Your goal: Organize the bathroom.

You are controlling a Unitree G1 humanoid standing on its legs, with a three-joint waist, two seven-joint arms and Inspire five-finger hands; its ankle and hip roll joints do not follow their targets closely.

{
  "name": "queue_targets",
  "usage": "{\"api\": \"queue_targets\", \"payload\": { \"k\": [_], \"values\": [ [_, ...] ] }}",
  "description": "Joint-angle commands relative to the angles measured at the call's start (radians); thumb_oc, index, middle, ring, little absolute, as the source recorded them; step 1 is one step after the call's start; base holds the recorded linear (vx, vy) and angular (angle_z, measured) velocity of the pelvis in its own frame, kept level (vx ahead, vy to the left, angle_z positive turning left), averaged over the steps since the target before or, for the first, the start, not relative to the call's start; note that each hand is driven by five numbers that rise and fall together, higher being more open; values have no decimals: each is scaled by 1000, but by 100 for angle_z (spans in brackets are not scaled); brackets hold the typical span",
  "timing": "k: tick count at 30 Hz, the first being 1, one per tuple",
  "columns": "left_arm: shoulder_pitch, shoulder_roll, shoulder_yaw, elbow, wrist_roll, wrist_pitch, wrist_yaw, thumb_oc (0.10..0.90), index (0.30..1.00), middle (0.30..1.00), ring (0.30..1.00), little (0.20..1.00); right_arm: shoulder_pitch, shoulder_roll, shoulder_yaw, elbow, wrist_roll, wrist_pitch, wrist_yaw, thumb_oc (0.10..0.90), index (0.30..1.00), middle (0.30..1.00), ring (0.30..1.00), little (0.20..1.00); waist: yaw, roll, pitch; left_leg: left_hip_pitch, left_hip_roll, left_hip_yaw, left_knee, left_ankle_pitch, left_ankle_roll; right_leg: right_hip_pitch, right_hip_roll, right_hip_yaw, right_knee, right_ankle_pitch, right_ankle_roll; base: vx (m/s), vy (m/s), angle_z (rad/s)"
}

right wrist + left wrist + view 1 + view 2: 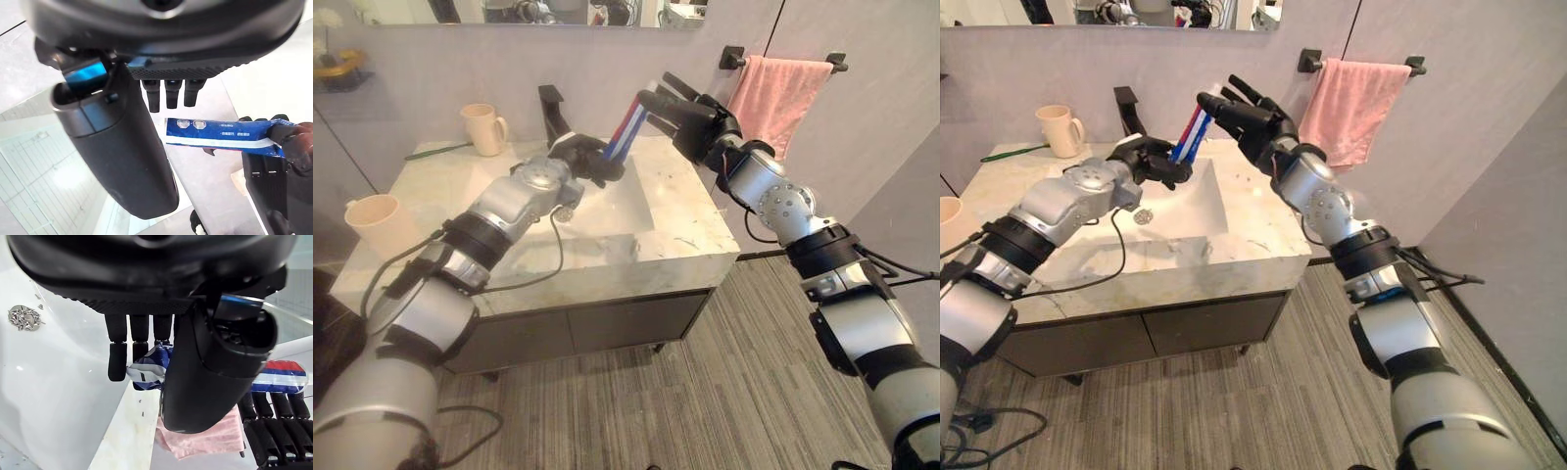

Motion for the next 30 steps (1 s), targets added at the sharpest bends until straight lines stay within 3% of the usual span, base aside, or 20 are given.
{"api": "queue_targets", "payload": {
  "k": [1, 13, 30],
  "values": [
    [-166, 45, 7, 28, -18, -208, 74, 400, 300, 300, 300, 300, -109, -39, -24, 56, 6, -72, 39, 800, 900, 900, 900, 900, 17, -8, -173, -34, -21, -48, 23, -41, 0, -30, -20, -50, 80, -102, 101, 0, 0, 0],
    [-197, 48, -11, 34, -69, -208, 99, 400, 300, 300, 300, 300, -121, -30, -6, 88, 8, -71, 49, 800, 900, 900, 900, 900, 17, -3, -178, -29, -21, -46, 17, -40, 0, -28, -23, -55, 79, -102, 103, 0, 0, 0],
    [-201, 30, -39, 71, -98, -199, 52, 400, 300, 300, 300, 300, -160, -6, 31, 149, 13, -90, 68, 800, 900, 900, 900, 900, 24, -3, -186, -32, -22, -50, 20, -39, 2, -26, -26, -58, 79, -101, 105, 0, 0, 0]
  ]
}}
